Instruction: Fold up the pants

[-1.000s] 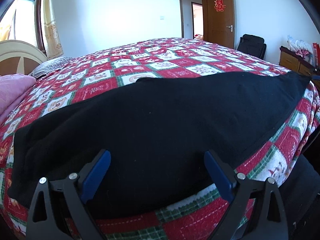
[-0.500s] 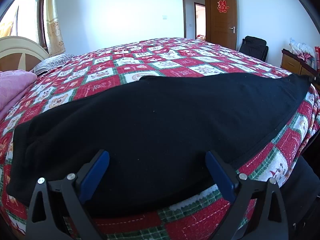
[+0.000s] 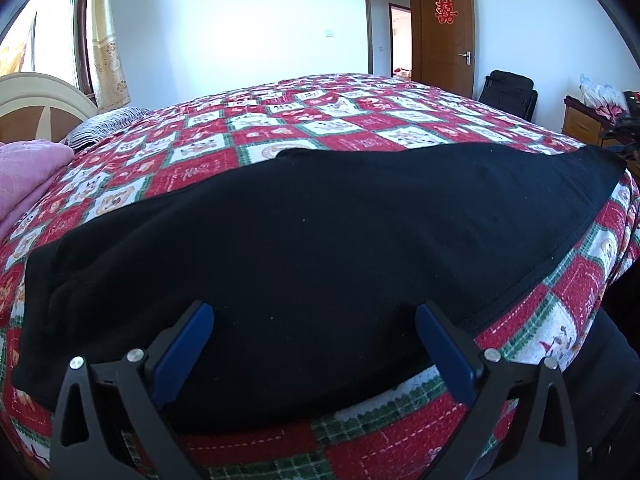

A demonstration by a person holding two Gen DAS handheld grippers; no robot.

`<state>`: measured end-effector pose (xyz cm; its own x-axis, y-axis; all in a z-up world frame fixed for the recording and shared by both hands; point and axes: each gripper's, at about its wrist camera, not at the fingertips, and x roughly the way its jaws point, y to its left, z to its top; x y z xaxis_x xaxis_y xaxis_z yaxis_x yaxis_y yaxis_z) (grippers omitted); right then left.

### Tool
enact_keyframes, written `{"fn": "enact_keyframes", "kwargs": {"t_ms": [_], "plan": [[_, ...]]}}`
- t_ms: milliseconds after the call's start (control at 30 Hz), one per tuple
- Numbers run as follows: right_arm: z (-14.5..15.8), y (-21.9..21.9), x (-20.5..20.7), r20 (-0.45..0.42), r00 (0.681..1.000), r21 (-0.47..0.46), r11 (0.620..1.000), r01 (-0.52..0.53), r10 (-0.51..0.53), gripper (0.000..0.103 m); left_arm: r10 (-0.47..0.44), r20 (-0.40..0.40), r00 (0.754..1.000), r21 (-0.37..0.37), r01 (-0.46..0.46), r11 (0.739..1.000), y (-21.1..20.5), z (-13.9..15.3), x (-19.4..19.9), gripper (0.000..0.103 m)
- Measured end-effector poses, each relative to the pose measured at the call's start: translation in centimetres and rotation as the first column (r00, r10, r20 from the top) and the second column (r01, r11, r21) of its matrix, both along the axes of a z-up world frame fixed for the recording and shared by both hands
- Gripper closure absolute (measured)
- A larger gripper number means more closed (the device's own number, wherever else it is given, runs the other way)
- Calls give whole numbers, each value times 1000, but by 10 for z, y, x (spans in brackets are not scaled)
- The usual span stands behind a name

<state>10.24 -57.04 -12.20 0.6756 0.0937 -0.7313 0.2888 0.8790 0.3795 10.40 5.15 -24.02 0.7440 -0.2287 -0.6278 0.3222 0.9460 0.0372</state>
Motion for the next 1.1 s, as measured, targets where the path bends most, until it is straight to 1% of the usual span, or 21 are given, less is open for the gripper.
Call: {"fn": "enact_keyframes", "kwargs": {"t_ms": [33, 67, 100, 133, 167, 233, 300, 333, 467, 500, 567, 600, 667, 700, 767, 833, 867, 933, 1000, 1033, 1100], "plan": [[-5, 0, 9, -22, 1000, 26, 1000, -13, 14, 51, 0, 0, 1000, 0, 0, 1000, 0, 0, 0, 0], [-12, 0, 18, -48, 998, 52, 998, -25, 28, 55, 0, 0, 1000, 1, 0, 1000, 0, 0, 0, 0], [-15, 1, 24, -58, 998, 50, 998, -31, 34, 73, 1, 1, 1000, 0, -1, 1000, 0, 0, 0, 0], [-15, 5, 26, -57, 998, 22, 999, -32, 33, 86, 1, 1, 1000, -1, -1, 1000, 0, 0, 0, 0], [-11, 11, 28, -47, 998, -16, 999, -41, 40, 96, 1, 3, 1000, -2, -1, 1000, 0, 0, 0, 0], [-1, 17, 27, 15, 999, -46, 998, -43, 43, 96, 2, 7, 1000, -3, -1, 1000, 0, -1, -1, 0], [5, 18, 27, 44, 999, -86, 996, -26, 30, 96, 4, 10, 1000, -4, -4, 1000, 0, -1, -2, 0], [3, 18, 30, 38, 999, -91, 996, -26, 30, 96, 4, 11, 1000, -2, -4, 1000, 0, -1, -2, 0], [-19, 8, 37, -55, 998, -114, 993, -12, 5, 95, 6, 10, 1000, -4, -6, 1000, 1, -1, -3, 0], [-23, 6, 36, -62, 998, -110, 994, -11, 4, 89, 5, 10, 1000, -3, -5, 1000, 1, -1, -3, 0], [-21, 1, 26, -37, 999, -107, 994, 14, -18, 71, 5, 9, 1000, -4, -5, 1000, 2, -1, -4, 0], [-15, -2, 18, -19, 999, -116, 992, 48, -50, 68, 7, 8, 1000, -6, -7, 1000, 3, -1, -4, 0], [-3, 0, 3, 1, 995, -187, 978, 97, -99, 62, 11, 9, 1000, -8, -11, 1000, 3, 1, -5, 0], [2, 5, -4, 16, 995, -204, 974, 101, -100, 62, 15, 11, 1000, -11, -15, 1000, 3, 2, -7, 0], [14, 23, -19, 56, 997, -199, 978, 64, -54, 62, 18, 17, 1000, -23, -17, 1000, 3, 4, -9, 0], [22, 49, -30, 85, 996, -185, 983, -4, 20, 62, 10, 25, 1000, -30, -9, 999, 2, 6, -12, 0], [24, 69, -33, 94, 992, -188, 980, -64, 83, 62, 5, 25, 1000, -25, -4, 1000, 1, 5, -12, 0], [20, 107, -34, 86, 976, -200, 963, -178, 199, 62, 0, 17, 1000, -8, 0, 1000, -2, 3, -10, 0], [8, 150, -31, 55, 947, -205, 932, -299, 316, 62, -2, 11, 1000, -7, 2, 1000, -2, 0, -10, 0], [1, 165, -31, 40, 935, -204, 919, -338, 353, 62, -3, 9, 1000, -7, 3, 1000, -2, -1, -11, 0], [-19, 194, -27, -24, 907, -213, 884, -416, 421, 62, -7, 13, 1000, -5, 7, 1000, 0, -3, -13, 0]]}}
